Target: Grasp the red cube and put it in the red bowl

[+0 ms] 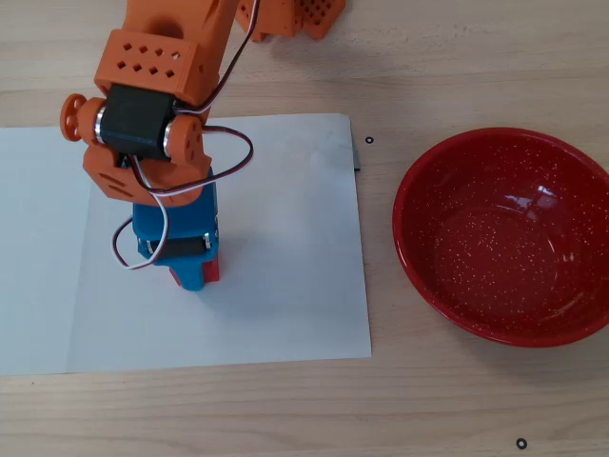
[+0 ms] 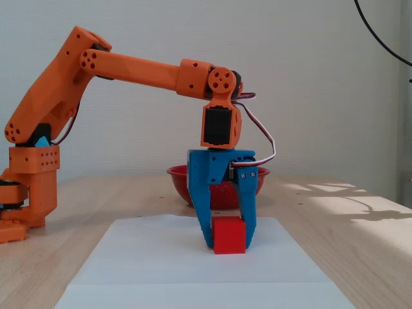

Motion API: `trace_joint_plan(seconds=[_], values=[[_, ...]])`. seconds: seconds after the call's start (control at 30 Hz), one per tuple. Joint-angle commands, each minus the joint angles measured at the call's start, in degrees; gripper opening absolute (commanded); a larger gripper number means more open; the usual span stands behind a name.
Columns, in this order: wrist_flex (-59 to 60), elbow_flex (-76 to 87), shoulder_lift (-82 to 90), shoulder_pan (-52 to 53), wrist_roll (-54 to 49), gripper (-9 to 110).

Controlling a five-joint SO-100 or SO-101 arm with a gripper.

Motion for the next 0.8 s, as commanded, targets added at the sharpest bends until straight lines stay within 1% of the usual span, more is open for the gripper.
trace_joint_plan(seconds=[0.0, 0.17, 0.37, 0.57, 0.77], values=[[2.99, -7.47, 3.52, 0.09, -1.41, 0], [7.03, -12.57, 5.8, 0.62, -2.02, 0], [10.28, -14.41, 11.51, 2.9, -3.08, 0], [10.55, -9.49, 20.48, 6.33, -6.15, 0], [8.79, -1.14, 30.5, 10.37, -8.09, 0]])
